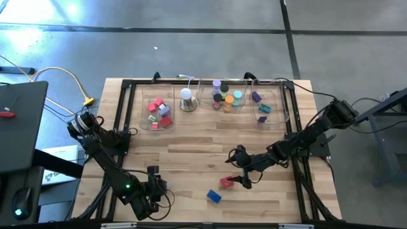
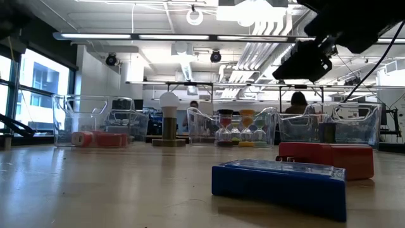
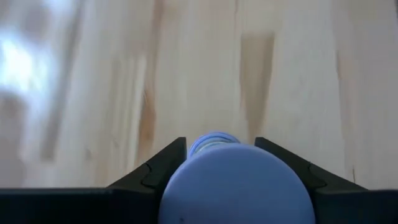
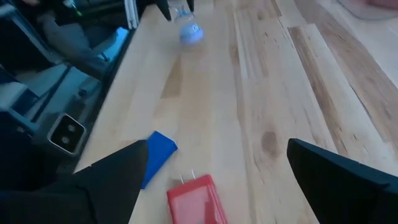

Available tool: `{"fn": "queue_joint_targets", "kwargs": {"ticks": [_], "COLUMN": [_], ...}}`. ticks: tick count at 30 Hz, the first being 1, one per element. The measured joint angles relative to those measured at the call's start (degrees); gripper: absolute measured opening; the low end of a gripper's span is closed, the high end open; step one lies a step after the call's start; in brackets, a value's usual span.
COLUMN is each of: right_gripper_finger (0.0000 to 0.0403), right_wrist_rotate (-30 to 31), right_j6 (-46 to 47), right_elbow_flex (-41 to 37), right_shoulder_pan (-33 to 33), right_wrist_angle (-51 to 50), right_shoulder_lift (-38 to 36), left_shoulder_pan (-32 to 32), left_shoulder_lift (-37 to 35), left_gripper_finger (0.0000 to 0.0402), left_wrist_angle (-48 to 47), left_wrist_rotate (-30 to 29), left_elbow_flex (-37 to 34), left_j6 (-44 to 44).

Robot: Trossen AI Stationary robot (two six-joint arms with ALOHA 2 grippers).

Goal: Pick & Place Office items
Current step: Put the purple hourglass into the middle transparent bin

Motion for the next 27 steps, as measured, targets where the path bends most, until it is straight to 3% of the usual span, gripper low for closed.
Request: {"fn": "queue_joint_targets", "kwargs": {"ticks": [5, 8, 11, 15, 18, 21, 27], "right_gripper_finger": [0.0372, 0.0372, 0.0372, 0.0372, 0.0372, 0.0372, 0.0372], "right_wrist_rotate": [-3.1, -5.7, -7.7, -8.6, -8.9, -9.9, -9.9], "right_j6": [0.0, 0.0, 1.2, 5.3, 7.1, 7.6, 9.7], "right_elbow_flex": [0.0, 0.0, 0.0, 0.0, 0.0, 0.0, 0.0], "right_shoulder_pan": [0.0, 0.0, 0.0, 0.0, 0.0, 0.0, 0.0], "right_wrist_angle": [6.2, 11.2, 17.0, 25.4, 31.1, 35.4, 40.5], "right_shoulder_lift": [0.0, 0.0, 0.0, 0.0, 0.0, 0.0, 0.0], "left_shoulder_pan": [0.0, 0.0, 0.0, 0.0, 1.2, 2.9, 7.6], "left_shoulder_lift": [-1.4, -2.5, -3.2, -3.3, -3.3, -3.4, -3.4], "left_gripper_finger": [0.0170, 0.0170, 0.0171, 0.0171, 0.0170, 0.0171, 0.0171], "left_wrist_angle": [4.7, 11.6, 20.9, 39.4, 53.3, 63.3, 74.5], "left_wrist_rotate": [-11.6, -19.4, -26.0, -33.4, -31.3, -23.6, -11.5], "left_elbow_flex": [1.0, 1.1, 1.1, 1.1, 1.1, 1.1, 1.1], "left_j6": [8.3, 18.2, 33.7, 61.5, 80.4, 93.4, 106.7]}}
